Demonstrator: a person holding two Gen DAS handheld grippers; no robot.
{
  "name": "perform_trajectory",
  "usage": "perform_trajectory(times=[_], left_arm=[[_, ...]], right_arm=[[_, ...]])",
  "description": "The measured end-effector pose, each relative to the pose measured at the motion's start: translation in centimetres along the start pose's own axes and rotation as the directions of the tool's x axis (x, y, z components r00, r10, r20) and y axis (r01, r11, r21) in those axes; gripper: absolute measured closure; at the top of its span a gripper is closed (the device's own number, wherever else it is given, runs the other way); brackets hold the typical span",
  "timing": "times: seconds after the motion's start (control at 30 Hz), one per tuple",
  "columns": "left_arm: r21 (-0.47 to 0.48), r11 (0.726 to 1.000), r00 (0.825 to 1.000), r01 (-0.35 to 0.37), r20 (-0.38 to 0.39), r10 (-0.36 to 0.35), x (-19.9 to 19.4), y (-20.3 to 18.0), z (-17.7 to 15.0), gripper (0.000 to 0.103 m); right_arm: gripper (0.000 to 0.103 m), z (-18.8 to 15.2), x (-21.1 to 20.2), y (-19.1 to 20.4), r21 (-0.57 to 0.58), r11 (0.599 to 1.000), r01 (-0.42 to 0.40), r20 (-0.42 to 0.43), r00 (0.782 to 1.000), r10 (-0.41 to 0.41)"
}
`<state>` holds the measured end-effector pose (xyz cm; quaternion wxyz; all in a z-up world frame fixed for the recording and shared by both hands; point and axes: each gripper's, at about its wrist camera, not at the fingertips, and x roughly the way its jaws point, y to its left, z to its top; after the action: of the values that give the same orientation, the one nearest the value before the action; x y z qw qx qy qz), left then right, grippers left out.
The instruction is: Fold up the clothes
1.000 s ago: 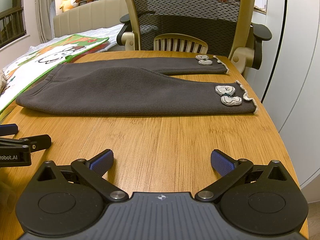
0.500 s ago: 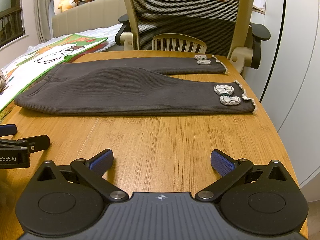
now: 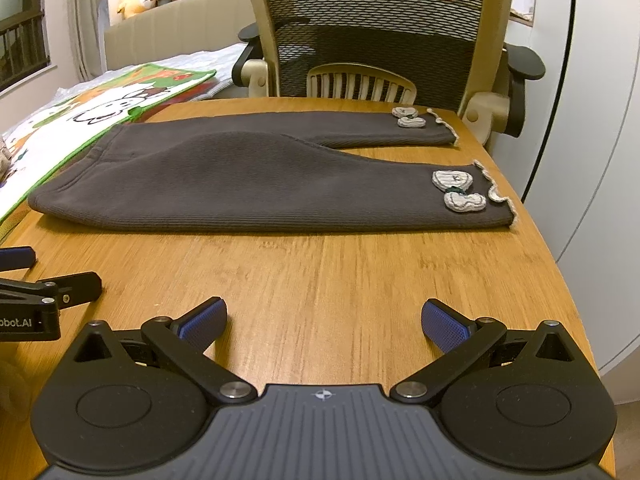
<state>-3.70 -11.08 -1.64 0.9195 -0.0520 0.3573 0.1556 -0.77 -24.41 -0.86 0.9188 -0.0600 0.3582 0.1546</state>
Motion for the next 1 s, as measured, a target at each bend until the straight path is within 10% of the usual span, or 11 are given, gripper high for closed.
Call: perform_trajectory(times=[0.3, 0.53, 0.7, 1.0], left_arm=[[0.035, 0.998, 0.998, 0.050, -0.040, -0.048, 0.0, 0.6, 0.6, 0.000], [0.008, 0.971, 0.969, 0.238, 0.068, -0.238, -1.3, 3.5, 5.2, 0.000], [0.002, 0.972, 0.971, 0.233, 0.048, -0.233, 2.5, 4.3, 8.2, 0.000], [-0.029, 0.936, 0.934, 0.352, -0.051, -0.353, 4.5, 6.8, 5.8, 0.000]], right_arm=[[0.000, 0.9, -0.1, -0.6, -0.033, 0.991, -0.127, 0.008, 0.992, 0.127], [0.000, 6.1, 0.8, -2.1, -0.087, 0.996, -0.019, 0.194, 0.980, 0.035], [0.026, 9.0, 5.8, -3.7, 0.021, 0.998, -0.053, 0.104, 0.993, 0.051], [0.027, 5.4, 4.9, -3.2, -0.012, 0.999, -0.041, 0.028, 0.999, 0.041]])
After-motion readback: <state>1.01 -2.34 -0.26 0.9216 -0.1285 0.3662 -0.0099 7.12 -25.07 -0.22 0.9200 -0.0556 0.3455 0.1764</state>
